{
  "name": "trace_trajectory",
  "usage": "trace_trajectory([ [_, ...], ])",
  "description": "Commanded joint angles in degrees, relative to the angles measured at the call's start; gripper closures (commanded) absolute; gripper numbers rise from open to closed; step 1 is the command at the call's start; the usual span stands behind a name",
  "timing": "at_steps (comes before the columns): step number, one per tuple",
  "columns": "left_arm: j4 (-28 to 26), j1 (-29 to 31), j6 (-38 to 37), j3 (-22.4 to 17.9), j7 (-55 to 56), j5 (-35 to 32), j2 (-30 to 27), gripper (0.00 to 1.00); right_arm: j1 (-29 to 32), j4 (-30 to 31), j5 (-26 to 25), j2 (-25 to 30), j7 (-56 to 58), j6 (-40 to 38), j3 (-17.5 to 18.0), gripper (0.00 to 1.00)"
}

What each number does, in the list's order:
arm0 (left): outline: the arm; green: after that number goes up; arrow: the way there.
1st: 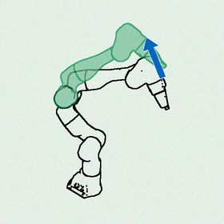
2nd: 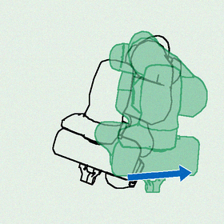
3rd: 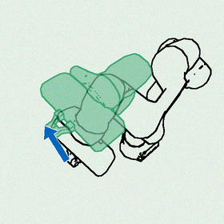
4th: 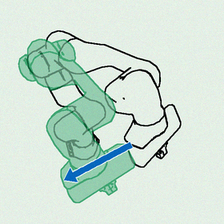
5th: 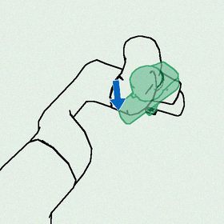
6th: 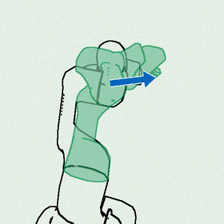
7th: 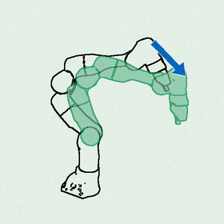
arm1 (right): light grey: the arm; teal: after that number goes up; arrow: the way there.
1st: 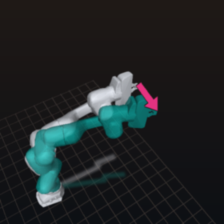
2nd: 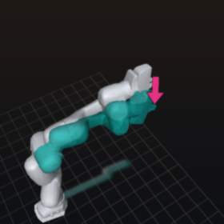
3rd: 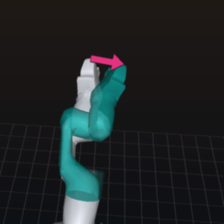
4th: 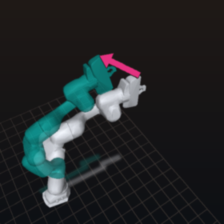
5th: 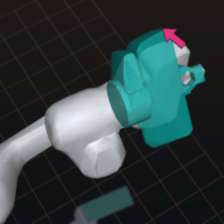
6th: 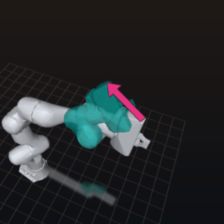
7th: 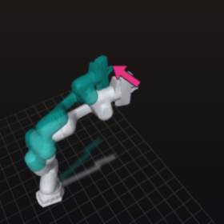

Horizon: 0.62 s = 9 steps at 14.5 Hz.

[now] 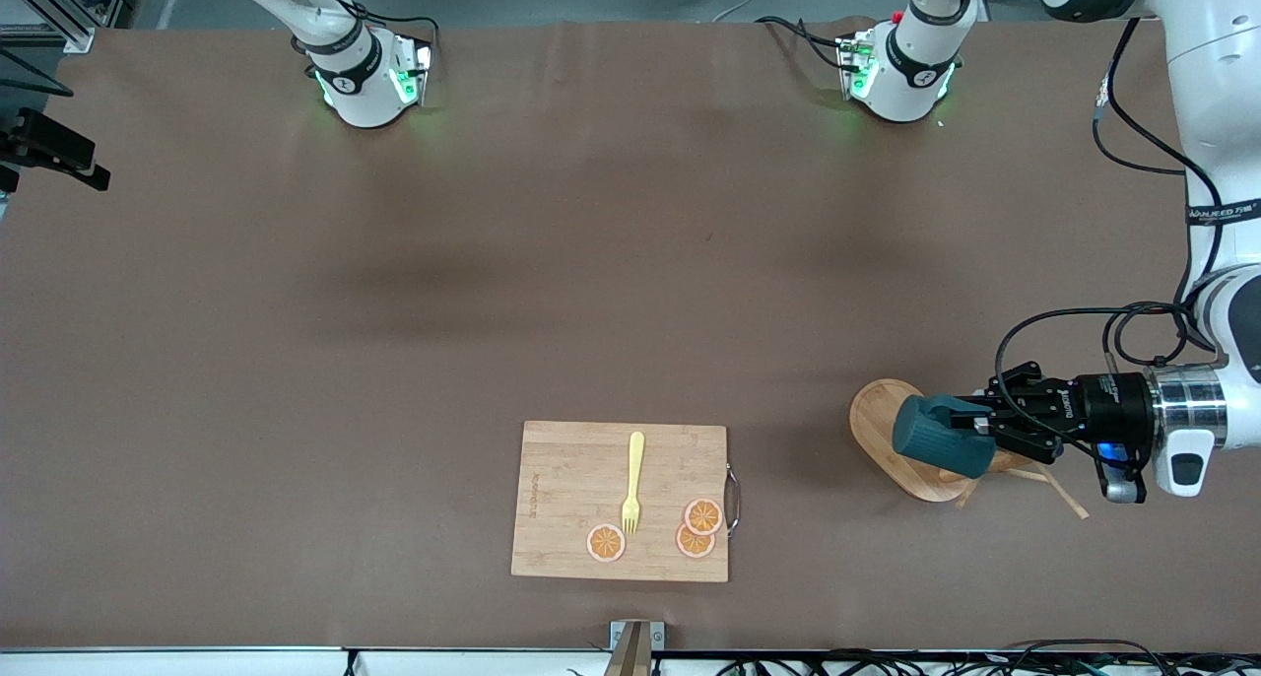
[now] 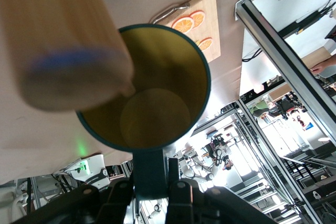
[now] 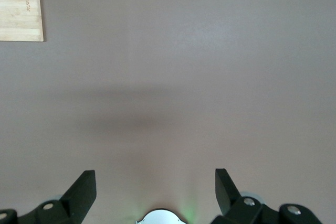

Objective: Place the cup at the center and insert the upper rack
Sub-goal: 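Hang the mug handle onto a stand peg with the left gripper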

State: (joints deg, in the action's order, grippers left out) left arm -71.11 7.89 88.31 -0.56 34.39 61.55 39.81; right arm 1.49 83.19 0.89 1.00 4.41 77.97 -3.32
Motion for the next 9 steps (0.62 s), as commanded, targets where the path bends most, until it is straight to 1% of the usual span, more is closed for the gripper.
trace_trajectory([
  [1,0.62,1.51,-1.13,0.47,-3.18,1.64,1.4,0.99,-0.26,1.71,0.08,1.73,-0.64,0.51,-0.02,0.0],
  [3,0.62,3.17,-1.3,0.56,-5.11,2.86,2.19,0.99,-0.26,1.71,0.08,1.73,-0.64,0.51,-0.02,0.0],
  [5,0.62,4.32,-3.32,0.47,-6.96,6.11,3.68,0.99,-0.26,1.71,0.08,1.73,-0.64,0.51,-0.02,0.0],
  [9,0.62,4.76,-3.59,0.47,-8.11,6.65,4.48,0.98,-0.26,1.71,0.08,1.73,-0.64,0.51,-0.02,0.0],
])
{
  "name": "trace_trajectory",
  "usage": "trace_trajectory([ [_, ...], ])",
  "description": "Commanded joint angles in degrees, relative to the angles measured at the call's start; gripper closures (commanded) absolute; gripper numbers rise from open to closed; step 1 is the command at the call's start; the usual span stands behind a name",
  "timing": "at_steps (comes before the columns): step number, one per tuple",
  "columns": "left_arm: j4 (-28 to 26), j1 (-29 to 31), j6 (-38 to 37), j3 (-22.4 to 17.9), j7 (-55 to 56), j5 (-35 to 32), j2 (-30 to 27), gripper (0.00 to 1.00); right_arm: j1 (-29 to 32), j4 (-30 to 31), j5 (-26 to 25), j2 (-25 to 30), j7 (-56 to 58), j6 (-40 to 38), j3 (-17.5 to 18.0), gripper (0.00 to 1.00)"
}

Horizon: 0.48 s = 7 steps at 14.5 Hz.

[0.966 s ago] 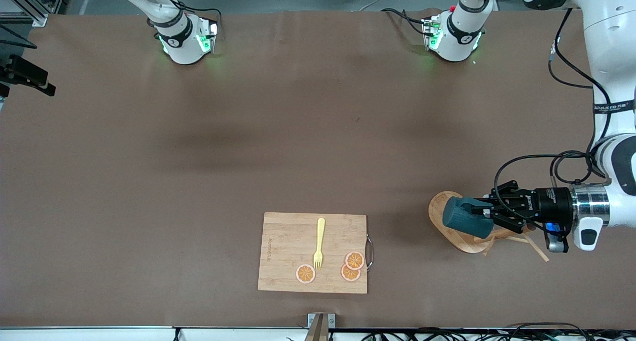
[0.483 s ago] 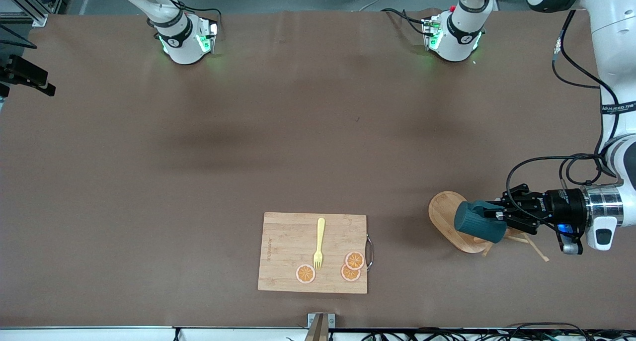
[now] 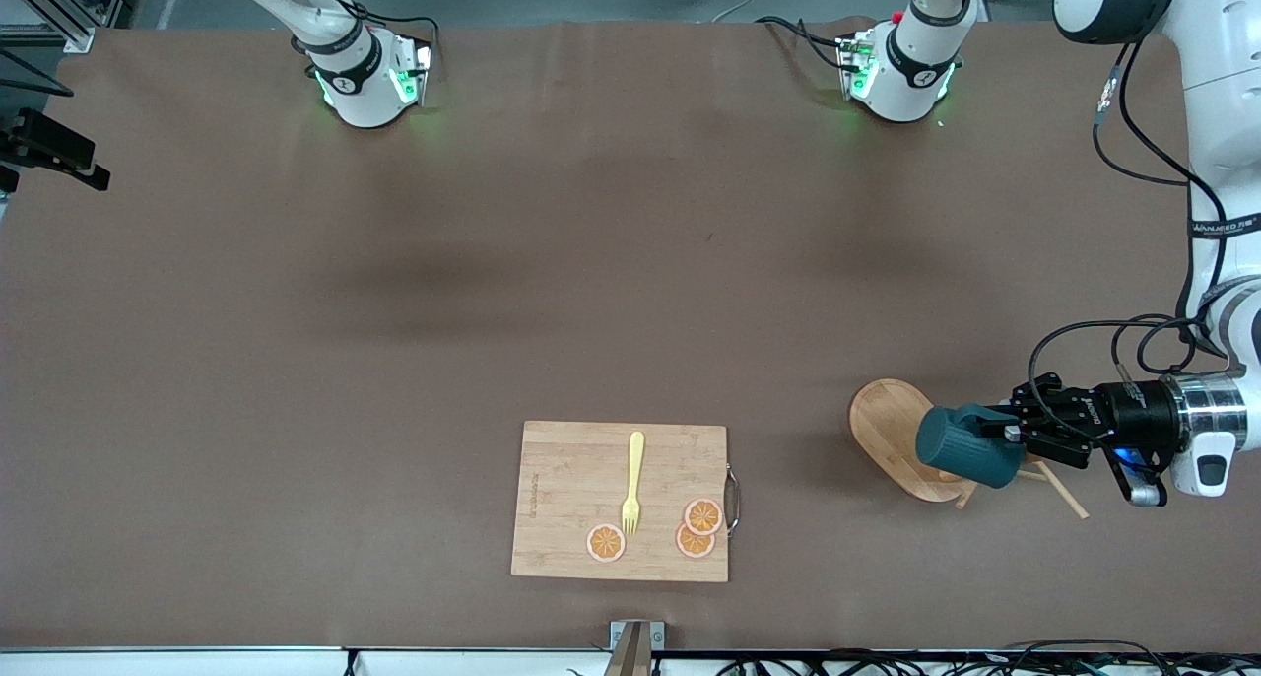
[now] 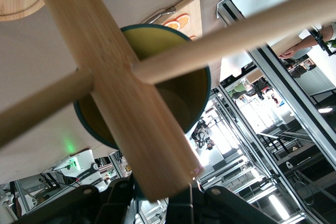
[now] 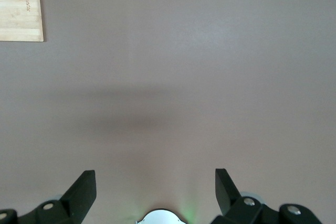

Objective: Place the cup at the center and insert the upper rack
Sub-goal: 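Open the left gripper and withdraw it from the mug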

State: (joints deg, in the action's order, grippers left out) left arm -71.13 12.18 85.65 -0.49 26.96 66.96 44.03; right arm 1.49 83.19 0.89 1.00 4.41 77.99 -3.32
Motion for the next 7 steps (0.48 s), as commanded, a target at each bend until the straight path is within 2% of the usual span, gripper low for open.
trace_trajectory([
  [1,0.64,0.48,-0.92,0.32,-1.03,1.24,0.62,0.97,-0.26,1.71,0.08,1.73,-0.64,0.5,-0.02,0.0],
  [2,0.64,0.74,-0.92,0.32,-1.56,1.24,0.71,0.95,-0.26,1.71,0.08,1.73,-0.64,0.5,-0.02,0.0],
  [3,0.64,0.92,-0.92,0.32,-1.74,1.24,0.8,0.87,-0.26,1.71,0.08,1.73,-0.64,0.5,-0.02,0.0],
  [5,0.64,1.01,-0.92,0.23,-1.65,1.07,0.8,0.65,-0.26,1.71,0.08,1.73,-0.64,0.5,-0.02,0.0],
  [6,0.64,1.01,-1.01,0.23,-1.65,1.06,0.71,0.28,-0.26,1.71,0.08,1.73,-0.64,0.5,-0.02,0.0],
  [7,0.64,1.01,-1.01,0.14,-1.91,0.8,0.62,0.0,-0.26,1.71,0.08,1.73,-0.64,0.5,-0.02,0.0],
])
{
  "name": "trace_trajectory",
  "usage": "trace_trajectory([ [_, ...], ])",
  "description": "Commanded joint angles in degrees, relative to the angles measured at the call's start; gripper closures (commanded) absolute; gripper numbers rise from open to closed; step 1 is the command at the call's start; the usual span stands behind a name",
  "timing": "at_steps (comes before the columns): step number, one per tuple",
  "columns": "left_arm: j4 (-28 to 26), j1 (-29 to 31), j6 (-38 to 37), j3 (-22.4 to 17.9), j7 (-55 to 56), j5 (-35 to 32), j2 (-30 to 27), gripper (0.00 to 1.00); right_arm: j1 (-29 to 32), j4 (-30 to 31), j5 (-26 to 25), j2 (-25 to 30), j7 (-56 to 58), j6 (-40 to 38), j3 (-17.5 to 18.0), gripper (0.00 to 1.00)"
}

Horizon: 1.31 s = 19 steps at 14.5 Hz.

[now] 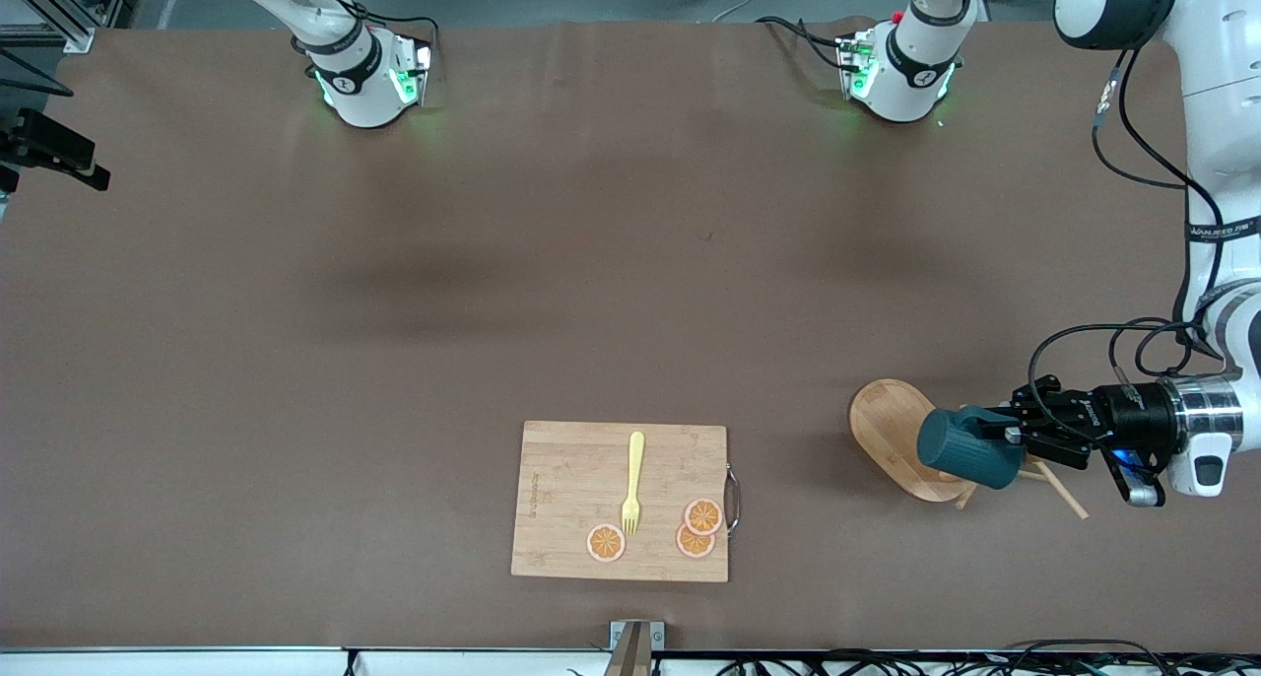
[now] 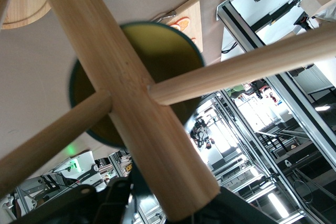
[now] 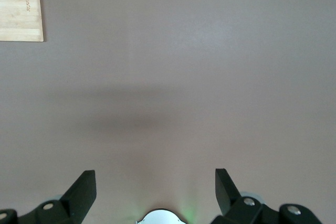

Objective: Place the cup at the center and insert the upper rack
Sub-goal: 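Open the left gripper and withdraw it from the mug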

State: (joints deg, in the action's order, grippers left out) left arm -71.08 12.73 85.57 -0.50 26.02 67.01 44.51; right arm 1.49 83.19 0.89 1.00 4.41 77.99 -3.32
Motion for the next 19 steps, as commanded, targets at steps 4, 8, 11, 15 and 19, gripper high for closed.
trace_trajectory([
  [4,0.85,0.37,-0.93,0.23,-1.06,0.58,-0.83,0.0,-0.26,1.71,0.08,1.73,-0.64,0.58,-0.02,0.0],
  [8,1.03,-2.87,-1.19,0.59,-0.97,-7.39,-6.17,0.0,-0.26,1.71,0.08,1.73,-0.64,0.58,-0.02,0.0],
  [11,1.03,-8.49,-1.1,0.59,-1.14,-20.64,-12.5,0.0,-0.26,1.71,0.08,1.73,-0.64,0.58,-0.02,0.0],
  [15,0.94,-14.83,-0.93,0.85,-4.38,-42.85,-19.71,0.0,-0.26,1.71,0.08,1.73,-0.64,0.58,-0.02,0.0],
  [19,0.5,-16.51,-4.34,5.59,-9.05,-67.06,-24.82,0.0,-0.26,1.71,0.08,1.73,-0.64,0.58,-0.02,0.0],
])
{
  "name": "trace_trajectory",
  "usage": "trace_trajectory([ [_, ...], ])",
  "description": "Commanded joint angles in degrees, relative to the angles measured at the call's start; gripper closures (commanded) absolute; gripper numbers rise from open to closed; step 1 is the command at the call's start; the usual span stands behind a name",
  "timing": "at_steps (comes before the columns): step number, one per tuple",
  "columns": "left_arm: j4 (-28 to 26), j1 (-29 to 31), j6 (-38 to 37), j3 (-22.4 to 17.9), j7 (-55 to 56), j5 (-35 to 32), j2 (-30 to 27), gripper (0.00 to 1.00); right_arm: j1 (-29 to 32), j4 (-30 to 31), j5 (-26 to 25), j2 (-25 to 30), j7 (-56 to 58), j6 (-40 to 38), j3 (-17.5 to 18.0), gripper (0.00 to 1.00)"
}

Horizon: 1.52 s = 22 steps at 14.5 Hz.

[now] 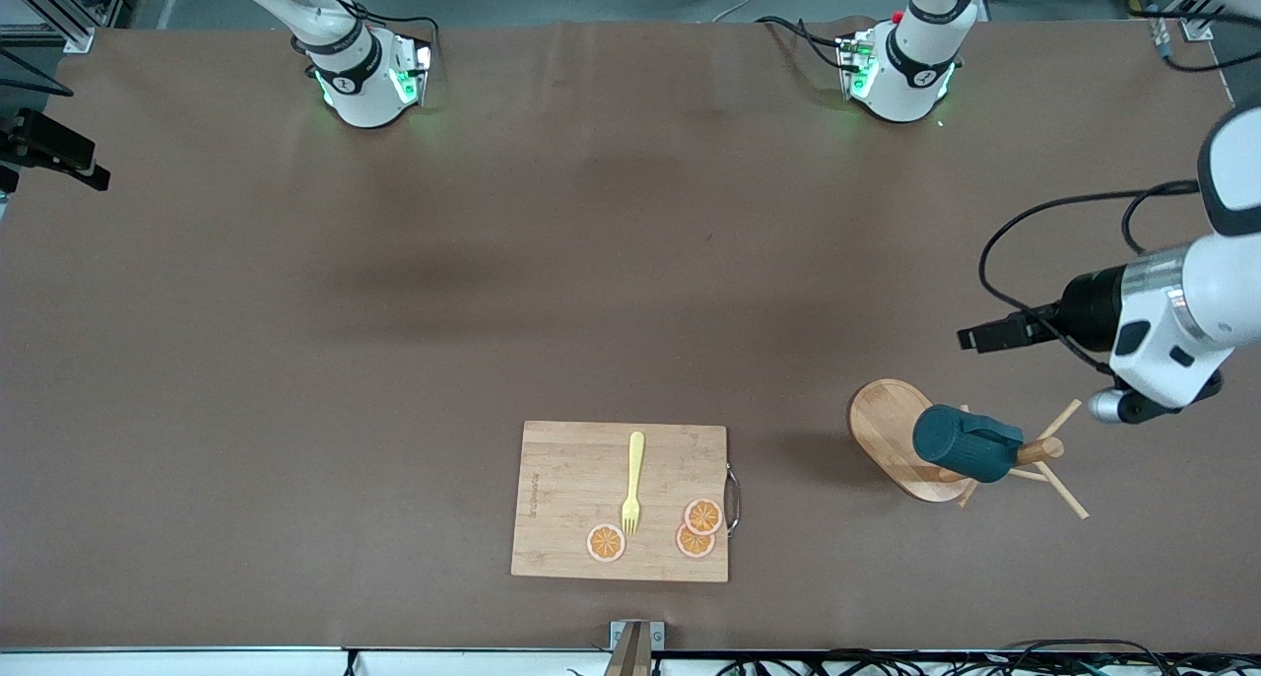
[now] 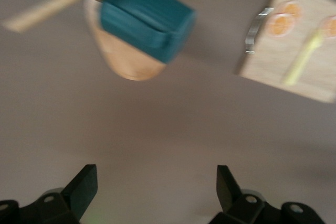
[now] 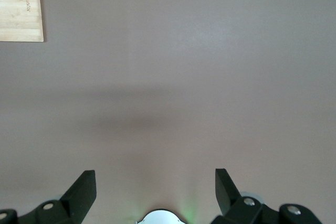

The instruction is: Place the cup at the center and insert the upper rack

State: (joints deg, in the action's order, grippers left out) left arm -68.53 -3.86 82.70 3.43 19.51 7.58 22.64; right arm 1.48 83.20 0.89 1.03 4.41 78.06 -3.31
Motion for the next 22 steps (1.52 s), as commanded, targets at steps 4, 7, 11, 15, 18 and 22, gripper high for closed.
trace_trajectory([
  [4,-2.04,0.17,-5.53,2.37,-6.15,-9.42,-8.04,0.0,-0.25,1.7,-0.27,1.7,-0.29,0.78,-0.03,0.0],
  [7,-5.28,0.96,-5.71,3.16,-6.59,-9.34,-12.25,0.0,-0.25,1.7,-0.63,1.7,0.86,0.87,-0.03,0.0],
  [11,-19.93,4.11,2.17,3.87,-7.29,-8.9,-22.87,0.0,-0.86,1.7,-1.85,1.7,1.47,1.22,-0.03,0.0],
  [15,-27.79,5.0,6.93,3.87,-10.9,-8.63,-28.35,0.0,-1.39,1.7,-2.3,1.7,1.47,1.22,-0.03,0.0],
  [18,-27.45,5.44,7.12,4.31,-10.99,-8.54,-28.62,0.0,-1.39,1.7,-2.3,1.7,1.47,1.13,-0.03,0.0],
  [22,-26.56,5.35,6.86,4.4,-11.42,-6.87,-28.0,0.0,-1.3,1.7,-2.21,1.7,1.47,0.96,-0.12,0.0],
])
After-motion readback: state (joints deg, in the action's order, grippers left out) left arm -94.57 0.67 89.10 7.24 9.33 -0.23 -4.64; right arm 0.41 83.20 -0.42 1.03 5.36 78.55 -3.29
